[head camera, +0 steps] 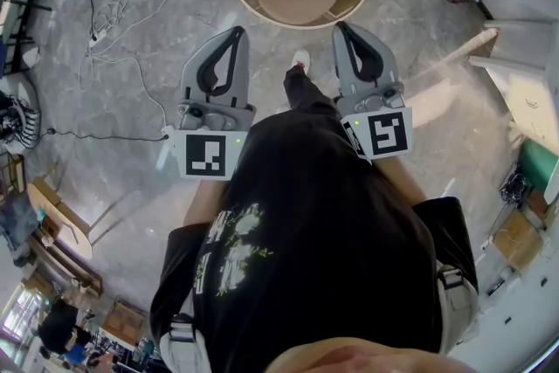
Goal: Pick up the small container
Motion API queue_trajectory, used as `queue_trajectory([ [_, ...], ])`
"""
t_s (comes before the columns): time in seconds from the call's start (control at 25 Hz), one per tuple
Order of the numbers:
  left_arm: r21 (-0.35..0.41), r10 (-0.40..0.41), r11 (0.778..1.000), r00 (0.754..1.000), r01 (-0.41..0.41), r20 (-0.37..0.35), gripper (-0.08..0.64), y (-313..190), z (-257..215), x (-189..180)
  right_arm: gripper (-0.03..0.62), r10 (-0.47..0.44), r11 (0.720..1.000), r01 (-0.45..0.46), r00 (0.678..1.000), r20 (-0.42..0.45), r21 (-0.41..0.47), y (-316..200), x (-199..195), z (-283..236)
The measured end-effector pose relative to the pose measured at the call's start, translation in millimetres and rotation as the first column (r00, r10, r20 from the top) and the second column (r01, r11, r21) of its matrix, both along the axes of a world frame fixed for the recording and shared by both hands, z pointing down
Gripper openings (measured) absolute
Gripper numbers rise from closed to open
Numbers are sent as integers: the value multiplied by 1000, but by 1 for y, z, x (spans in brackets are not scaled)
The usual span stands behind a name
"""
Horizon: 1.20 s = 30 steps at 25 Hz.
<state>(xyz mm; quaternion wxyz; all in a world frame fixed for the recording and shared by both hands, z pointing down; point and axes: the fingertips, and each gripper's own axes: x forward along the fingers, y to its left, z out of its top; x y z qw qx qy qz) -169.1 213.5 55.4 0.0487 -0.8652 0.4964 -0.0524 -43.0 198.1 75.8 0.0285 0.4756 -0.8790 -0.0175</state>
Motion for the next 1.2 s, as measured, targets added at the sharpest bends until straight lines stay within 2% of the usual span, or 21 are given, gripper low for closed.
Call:
queue_trajectory([
  [0.2, 35, 10, 999, 1000, -10, 1, 8, -51, -13, 25, -5, 19, 1000, -19, 1000, 9, 13, -50, 28, -5],
  [0.48, 50, 9, 999, 999, -12, 49, 8, -111, -23, 51, -5, 28, 999, -29, 999, 38, 32, -118, 64, -4],
  [0.6, 68, -21, 997, 999, 18, 37, 6, -127, -22, 57, -5, 10, 999, -10, 1000, 27, 33, -136, 68, 5],
  [0.88, 53, -42, 998, 998, 40, 40, 8, -155, -18, 59, -5, -21, 998, 22, 1000, -15, 59, -162, 69, -5],
  [1.2, 51, -16, 999, 1000, 15, 15, 6, -185, -12, 61, -5, 8, 999, -7, 1000, -6, 41, -182, 67, 3],
])
